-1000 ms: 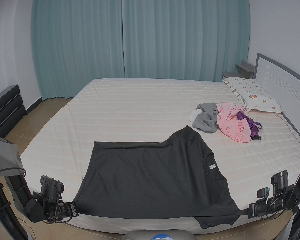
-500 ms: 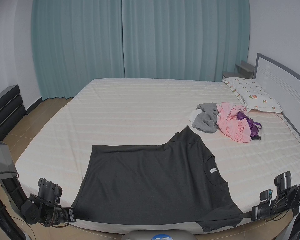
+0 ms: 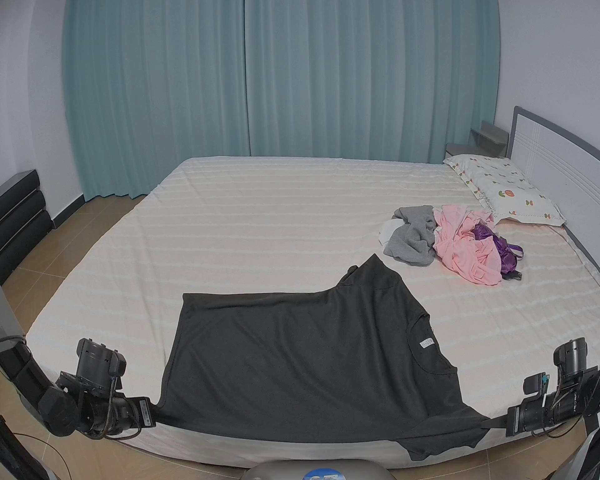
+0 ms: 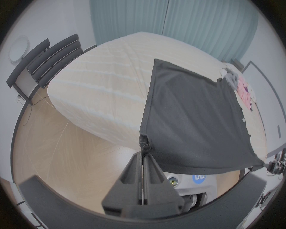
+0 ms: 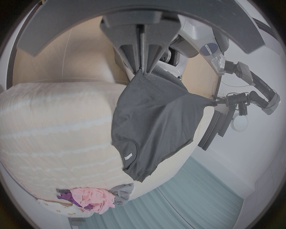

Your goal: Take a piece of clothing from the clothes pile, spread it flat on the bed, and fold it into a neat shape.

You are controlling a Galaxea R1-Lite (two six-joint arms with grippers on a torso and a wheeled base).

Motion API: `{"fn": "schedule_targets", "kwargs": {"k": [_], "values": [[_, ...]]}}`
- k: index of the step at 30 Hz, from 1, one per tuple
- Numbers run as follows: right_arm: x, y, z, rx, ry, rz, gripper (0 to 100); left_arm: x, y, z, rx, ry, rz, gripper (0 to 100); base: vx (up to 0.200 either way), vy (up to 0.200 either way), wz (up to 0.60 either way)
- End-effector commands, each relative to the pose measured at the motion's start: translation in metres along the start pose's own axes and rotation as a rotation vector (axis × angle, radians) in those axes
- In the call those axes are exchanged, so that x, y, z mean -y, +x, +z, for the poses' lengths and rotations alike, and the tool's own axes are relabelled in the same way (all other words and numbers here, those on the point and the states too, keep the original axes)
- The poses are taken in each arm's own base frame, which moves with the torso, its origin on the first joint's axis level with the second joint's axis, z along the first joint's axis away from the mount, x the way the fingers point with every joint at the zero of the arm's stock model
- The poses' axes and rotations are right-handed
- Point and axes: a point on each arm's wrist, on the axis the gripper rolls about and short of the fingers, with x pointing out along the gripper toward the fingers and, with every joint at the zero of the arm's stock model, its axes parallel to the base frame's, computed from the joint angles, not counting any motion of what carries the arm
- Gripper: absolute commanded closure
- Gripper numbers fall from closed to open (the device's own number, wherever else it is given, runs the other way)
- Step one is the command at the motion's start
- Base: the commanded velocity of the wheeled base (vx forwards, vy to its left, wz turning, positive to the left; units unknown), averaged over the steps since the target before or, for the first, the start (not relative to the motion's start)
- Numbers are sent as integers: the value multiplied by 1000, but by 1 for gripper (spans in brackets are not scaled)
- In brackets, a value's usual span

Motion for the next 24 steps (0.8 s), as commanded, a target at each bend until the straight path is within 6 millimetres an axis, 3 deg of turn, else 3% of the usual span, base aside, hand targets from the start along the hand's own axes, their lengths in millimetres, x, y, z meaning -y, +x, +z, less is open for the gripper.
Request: {"fn": "schedule_targets", "kwargs": {"k": [1,6,14,24], "values": [[1,3,13,30,-19,7,100,9,10,19,38,-49,-15,100,0,0,0],[6,13,33,48,-33,8,100,13,17,39,81,-83,-22,100,0,0,0],[-5,23,67,109,-21,42,100,15,19,65,97,-116,-3,100,0,0,0],[-10,31,96,137,-18,26,100,21,27,75,69,-111,8,100,0,0,0]]}}
